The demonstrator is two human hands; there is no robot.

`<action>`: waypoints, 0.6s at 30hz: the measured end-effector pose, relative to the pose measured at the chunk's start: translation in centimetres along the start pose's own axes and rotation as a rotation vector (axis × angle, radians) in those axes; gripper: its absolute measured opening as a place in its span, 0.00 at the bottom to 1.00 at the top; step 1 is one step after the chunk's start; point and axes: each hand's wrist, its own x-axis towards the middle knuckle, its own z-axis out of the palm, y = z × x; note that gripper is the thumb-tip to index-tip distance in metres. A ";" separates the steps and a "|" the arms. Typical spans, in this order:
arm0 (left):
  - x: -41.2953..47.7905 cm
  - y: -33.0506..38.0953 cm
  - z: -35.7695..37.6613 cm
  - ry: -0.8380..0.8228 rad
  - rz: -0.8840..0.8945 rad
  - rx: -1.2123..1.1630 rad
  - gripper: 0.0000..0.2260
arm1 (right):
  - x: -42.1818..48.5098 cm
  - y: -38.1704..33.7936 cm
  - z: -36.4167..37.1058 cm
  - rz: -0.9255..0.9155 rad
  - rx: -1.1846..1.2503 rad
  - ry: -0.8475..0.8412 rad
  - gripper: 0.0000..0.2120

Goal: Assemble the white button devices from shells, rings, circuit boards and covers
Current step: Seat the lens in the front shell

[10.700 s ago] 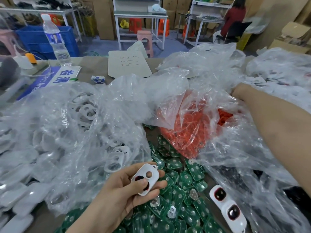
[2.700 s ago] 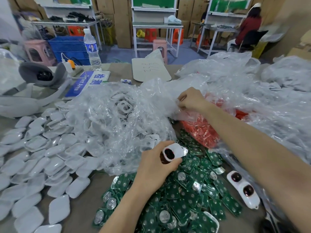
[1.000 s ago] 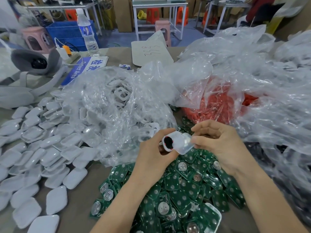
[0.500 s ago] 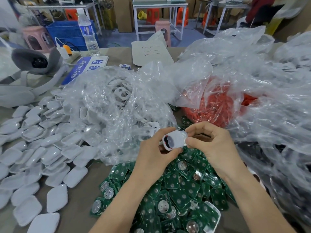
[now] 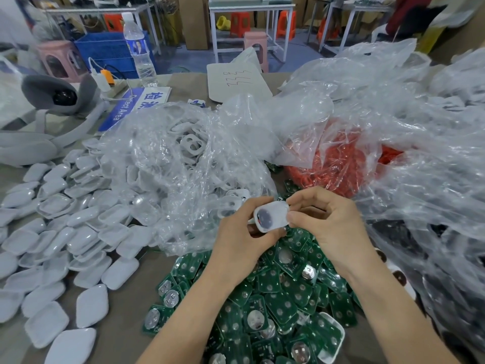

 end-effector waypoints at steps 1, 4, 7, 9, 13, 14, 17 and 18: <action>0.0 0.0 0.0 -0.004 -0.001 -0.001 0.20 | 0.0 0.0 -0.1 0.008 0.019 0.001 0.12; 0.0 -0.1 0.0 -0.010 0.000 -0.001 0.20 | 0.0 0.0 -0.1 0.024 0.042 -0.005 0.12; 0.0 0.0 -0.1 -0.016 0.004 -0.008 0.19 | 0.0 -0.1 0.0 0.018 0.018 -0.011 0.12; 0.0 0.1 -0.1 -0.019 0.007 -0.014 0.18 | 0.0 -0.1 0.0 0.013 0.001 -0.005 0.12; -0.1 0.2 -0.1 -0.022 0.012 -0.025 0.18 | 0.0 -0.2 0.1 -0.004 -0.036 0.001 0.12; -0.1 0.2 -0.1 -0.022 0.014 -0.025 0.18 | 0.0 -0.2 0.1 -0.002 -0.039 0.003 0.13; 0.0 0.2 -0.1 -0.020 0.011 -0.029 0.18 | -0.2 -0.4 0.1 0.013 -0.001 0.008 0.14; 0.0 0.3 -0.1 -0.017 0.012 -0.023 0.18 | -0.2 -0.5 0.1 0.010 0.013 0.011 0.14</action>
